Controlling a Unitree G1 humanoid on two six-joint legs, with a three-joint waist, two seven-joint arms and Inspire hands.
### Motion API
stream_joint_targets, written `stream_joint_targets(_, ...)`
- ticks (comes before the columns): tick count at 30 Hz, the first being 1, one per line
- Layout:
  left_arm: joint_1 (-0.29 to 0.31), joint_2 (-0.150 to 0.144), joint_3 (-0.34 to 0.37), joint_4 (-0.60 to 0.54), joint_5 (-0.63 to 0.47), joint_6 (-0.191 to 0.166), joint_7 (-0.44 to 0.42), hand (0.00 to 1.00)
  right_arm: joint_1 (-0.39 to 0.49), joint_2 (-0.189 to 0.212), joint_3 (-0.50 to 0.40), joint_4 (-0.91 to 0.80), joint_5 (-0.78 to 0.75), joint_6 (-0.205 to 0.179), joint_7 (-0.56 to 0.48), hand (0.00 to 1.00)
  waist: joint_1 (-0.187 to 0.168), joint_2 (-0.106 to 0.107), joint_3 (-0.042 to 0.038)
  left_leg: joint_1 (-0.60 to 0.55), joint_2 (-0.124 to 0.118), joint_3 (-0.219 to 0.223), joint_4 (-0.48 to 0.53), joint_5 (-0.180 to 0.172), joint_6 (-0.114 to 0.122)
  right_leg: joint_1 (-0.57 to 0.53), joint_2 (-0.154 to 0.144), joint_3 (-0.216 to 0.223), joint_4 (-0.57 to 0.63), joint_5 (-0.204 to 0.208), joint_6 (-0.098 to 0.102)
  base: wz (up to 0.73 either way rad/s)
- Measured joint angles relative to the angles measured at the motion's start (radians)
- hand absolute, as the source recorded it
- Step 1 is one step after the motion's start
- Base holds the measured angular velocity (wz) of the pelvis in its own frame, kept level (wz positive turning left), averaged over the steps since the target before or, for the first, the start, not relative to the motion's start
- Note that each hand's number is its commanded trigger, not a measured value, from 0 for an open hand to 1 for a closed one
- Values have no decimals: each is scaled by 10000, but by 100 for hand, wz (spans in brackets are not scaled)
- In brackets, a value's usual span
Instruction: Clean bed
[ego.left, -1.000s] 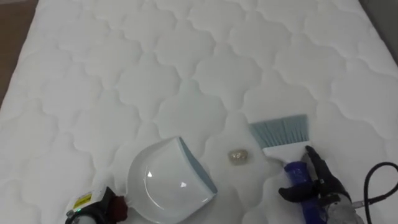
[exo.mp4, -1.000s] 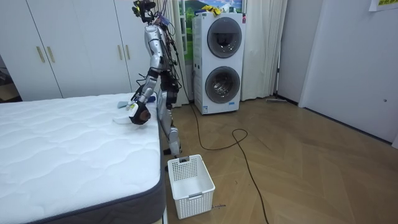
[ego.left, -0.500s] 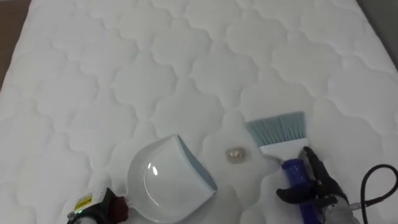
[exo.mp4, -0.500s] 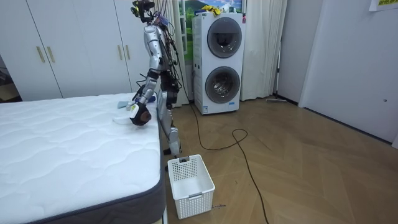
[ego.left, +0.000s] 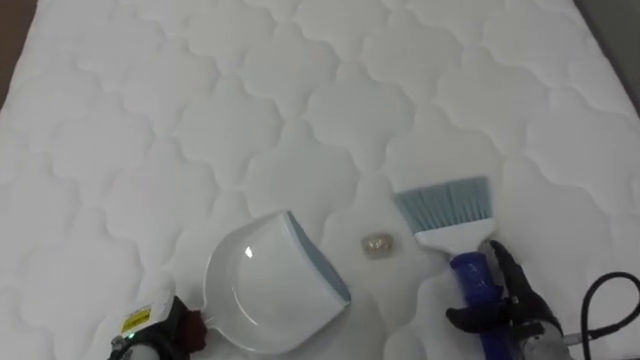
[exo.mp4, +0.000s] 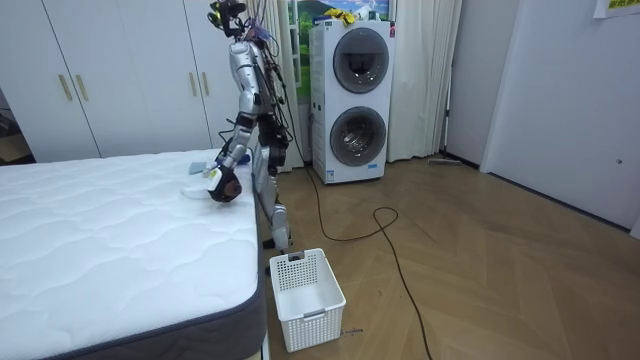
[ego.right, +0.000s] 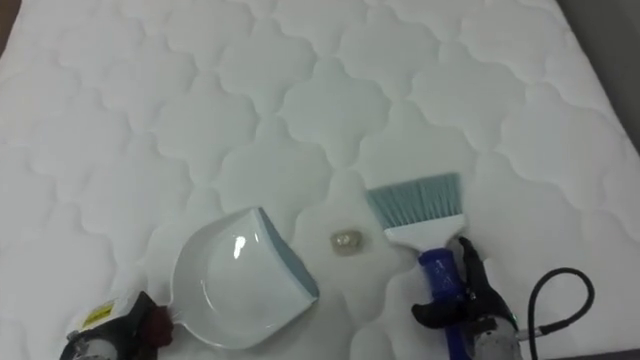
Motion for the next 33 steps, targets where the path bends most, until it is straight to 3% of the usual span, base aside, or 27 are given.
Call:
stream_joint_targets(14, -188, -14, -4, 1, 13, -147, 344, 100, -75, -208, -437, 451, -169, 112, -1082, 100, 30, 0, 2, -488, -4, 6, -2, 24, 20, -436, -13, -65, -74, 24, 2, 0)
stream_joint_targets(24, -604, -17, 0, 164, -42, -182, 467, 100, -270, 56, -436, 635, -71, 84, -1410, 100, 51, -56, 117, -682, 52, 503, 150, 26, 26, -767, -4, 261, 110, 11, 1, -6)
stream_joint_targets(33, -702, -40, 12, 381, -40, -266, 580, 100, -283, 141, -444, 789, -42, 125, -1760, 100, 84, -102, 148, -732, 55, 609, 208, 24, 28, -822, -8, 320, 190, 8, 8, -1)
